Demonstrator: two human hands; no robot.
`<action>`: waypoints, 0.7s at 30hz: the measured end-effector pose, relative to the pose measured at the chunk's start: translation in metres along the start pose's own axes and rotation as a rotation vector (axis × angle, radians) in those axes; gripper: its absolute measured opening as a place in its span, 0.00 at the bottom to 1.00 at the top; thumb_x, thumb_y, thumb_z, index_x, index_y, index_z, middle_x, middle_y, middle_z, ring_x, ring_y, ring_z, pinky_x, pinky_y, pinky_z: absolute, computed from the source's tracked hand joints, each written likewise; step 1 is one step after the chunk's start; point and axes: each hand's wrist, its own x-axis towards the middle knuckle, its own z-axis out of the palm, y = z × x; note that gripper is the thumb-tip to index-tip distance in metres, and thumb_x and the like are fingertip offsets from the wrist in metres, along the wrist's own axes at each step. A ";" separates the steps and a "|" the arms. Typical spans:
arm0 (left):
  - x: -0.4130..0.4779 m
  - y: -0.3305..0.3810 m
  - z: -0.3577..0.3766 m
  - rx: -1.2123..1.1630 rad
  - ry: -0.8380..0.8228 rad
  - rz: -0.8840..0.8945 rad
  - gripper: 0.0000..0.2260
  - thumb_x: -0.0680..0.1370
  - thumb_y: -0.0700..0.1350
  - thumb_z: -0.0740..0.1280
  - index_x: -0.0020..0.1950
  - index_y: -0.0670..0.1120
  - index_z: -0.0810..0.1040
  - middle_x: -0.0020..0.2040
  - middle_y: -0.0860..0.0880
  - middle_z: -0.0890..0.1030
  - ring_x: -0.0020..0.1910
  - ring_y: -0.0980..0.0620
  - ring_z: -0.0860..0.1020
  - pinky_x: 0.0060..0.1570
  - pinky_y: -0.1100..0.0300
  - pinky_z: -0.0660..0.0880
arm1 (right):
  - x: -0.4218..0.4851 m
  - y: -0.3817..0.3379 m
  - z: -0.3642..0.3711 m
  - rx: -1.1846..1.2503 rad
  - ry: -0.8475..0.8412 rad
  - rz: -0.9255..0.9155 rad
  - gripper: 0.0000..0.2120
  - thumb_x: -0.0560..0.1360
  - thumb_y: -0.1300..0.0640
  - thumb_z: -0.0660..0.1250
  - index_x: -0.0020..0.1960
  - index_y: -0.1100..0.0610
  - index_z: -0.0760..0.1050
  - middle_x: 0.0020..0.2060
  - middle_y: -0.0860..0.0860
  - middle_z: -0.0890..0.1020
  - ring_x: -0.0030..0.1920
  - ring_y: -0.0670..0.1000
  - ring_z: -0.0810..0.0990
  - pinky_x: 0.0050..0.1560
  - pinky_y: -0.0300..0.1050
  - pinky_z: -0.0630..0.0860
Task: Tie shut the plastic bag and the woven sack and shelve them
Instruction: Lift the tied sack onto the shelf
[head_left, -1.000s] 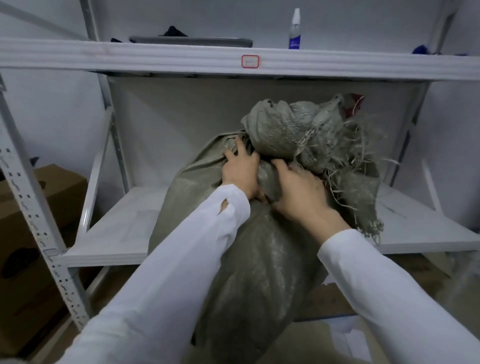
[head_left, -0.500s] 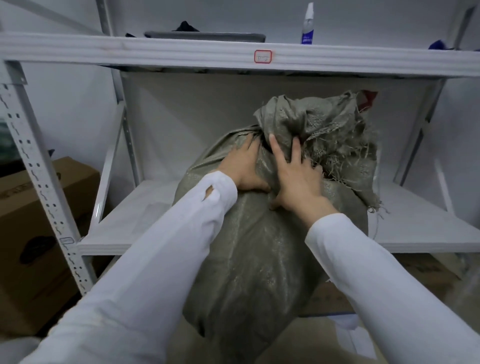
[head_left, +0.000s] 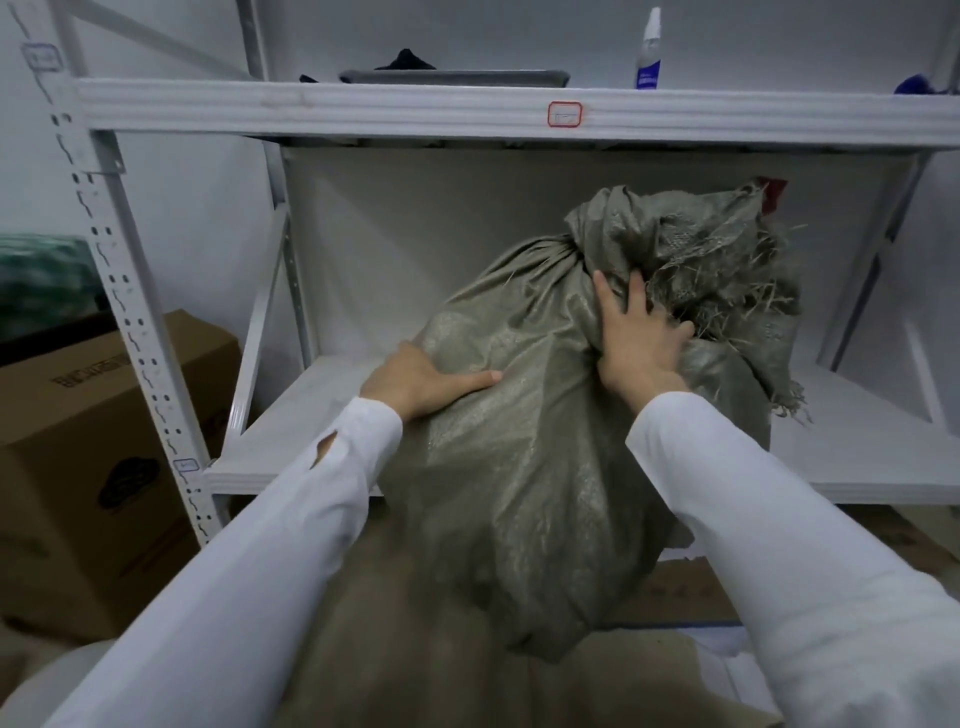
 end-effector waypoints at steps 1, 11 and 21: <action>-0.001 0.003 0.001 -0.029 -0.009 0.033 0.54 0.55 0.78 0.68 0.70 0.45 0.64 0.66 0.46 0.74 0.63 0.44 0.74 0.59 0.52 0.72 | 0.002 0.001 0.000 0.010 -0.004 0.012 0.46 0.74 0.57 0.66 0.78 0.43 0.37 0.78 0.54 0.44 0.71 0.63 0.63 0.62 0.67 0.63; -0.030 0.085 0.040 0.032 0.159 0.335 0.63 0.50 0.82 0.62 0.77 0.49 0.52 0.70 0.45 0.71 0.67 0.42 0.71 0.64 0.41 0.68 | 0.016 0.064 0.014 0.130 0.073 0.159 0.43 0.75 0.57 0.68 0.77 0.42 0.43 0.77 0.54 0.51 0.68 0.67 0.64 0.61 0.69 0.63; -0.015 0.062 0.050 -0.017 0.068 0.443 0.64 0.49 0.80 0.66 0.73 0.63 0.31 0.77 0.40 0.57 0.75 0.42 0.58 0.70 0.38 0.60 | 0.031 0.046 0.030 0.117 0.312 0.063 0.34 0.74 0.59 0.66 0.74 0.43 0.54 0.63 0.61 0.71 0.61 0.66 0.70 0.57 0.60 0.65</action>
